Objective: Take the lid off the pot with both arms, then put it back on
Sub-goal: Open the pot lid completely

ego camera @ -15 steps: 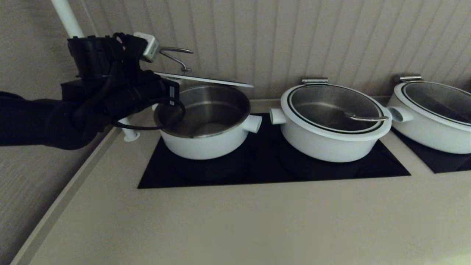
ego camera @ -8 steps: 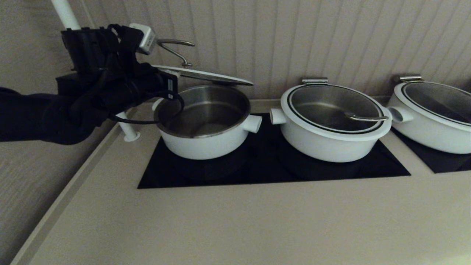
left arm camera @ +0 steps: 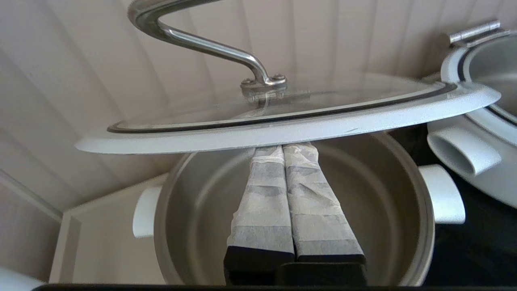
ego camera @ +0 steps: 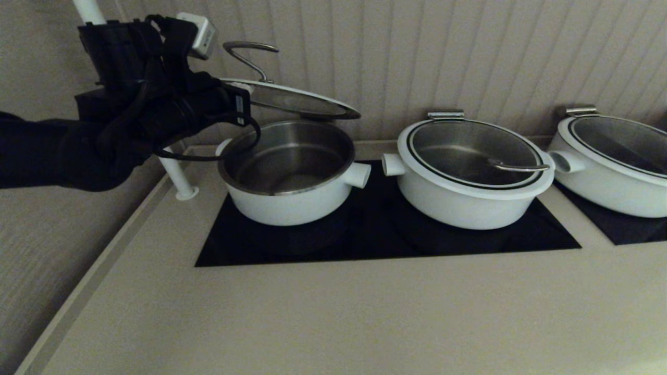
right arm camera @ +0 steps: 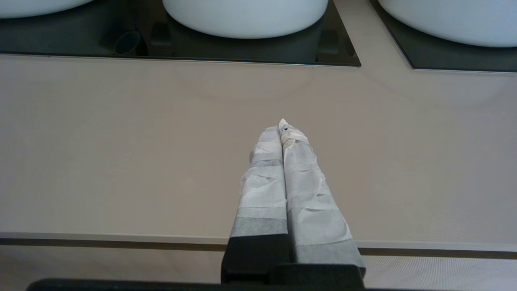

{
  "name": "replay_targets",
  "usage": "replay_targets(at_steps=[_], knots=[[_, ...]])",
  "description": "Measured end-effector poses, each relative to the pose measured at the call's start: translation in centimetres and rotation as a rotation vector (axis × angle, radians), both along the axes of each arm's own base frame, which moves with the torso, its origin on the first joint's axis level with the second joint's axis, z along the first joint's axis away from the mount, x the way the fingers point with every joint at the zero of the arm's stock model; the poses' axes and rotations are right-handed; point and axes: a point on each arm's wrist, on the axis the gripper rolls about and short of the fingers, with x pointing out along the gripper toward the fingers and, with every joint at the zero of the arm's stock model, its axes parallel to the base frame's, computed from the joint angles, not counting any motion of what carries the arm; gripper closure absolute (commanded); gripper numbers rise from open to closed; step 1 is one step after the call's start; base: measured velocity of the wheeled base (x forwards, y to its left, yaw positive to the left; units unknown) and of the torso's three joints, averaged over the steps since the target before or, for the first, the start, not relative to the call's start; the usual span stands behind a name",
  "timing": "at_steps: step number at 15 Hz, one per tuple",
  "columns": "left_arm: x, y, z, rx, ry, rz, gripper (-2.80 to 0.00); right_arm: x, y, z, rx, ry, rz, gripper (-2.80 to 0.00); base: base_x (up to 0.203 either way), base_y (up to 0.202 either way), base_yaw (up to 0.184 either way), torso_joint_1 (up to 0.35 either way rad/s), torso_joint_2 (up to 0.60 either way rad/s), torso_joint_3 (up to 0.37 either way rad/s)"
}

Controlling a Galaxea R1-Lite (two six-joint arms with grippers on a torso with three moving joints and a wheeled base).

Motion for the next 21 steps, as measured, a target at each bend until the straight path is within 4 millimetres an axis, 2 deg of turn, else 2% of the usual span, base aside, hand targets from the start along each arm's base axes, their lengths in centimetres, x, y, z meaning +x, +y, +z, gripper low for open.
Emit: replay_targets(at_steps=[7,13,17,21], knots=[[0.9,0.1,1.7,-0.018,-0.064,0.008,0.0,0.0,0.0,0.0,0.0,0.0,0.0,0.0,0.0,0.0,0.0,0.0,0.0,0.0],[2.1,0.0,2.3,-0.027,-0.099,0.012,0.0,0.0,0.0,0.0,0.0,0.0,0.0,0.0,0.0,0.0,0.0,0.0,0.0,0.0],[3.0,-0.3,3.4,-0.054,-0.219,0.012,0.0,0.0,0.0,0.0,0.001,0.0,-0.001,0.0,0.0,0.0,0.0,0.0,0.0,0.0],[3.8,-0.5,4.0,-0.061,-0.257,0.013,0.0,0.0,0.0,0.0,0.0,0.0,-0.001,0.0,0.0,0.0,0.0,0.0,0.0,0.0]])
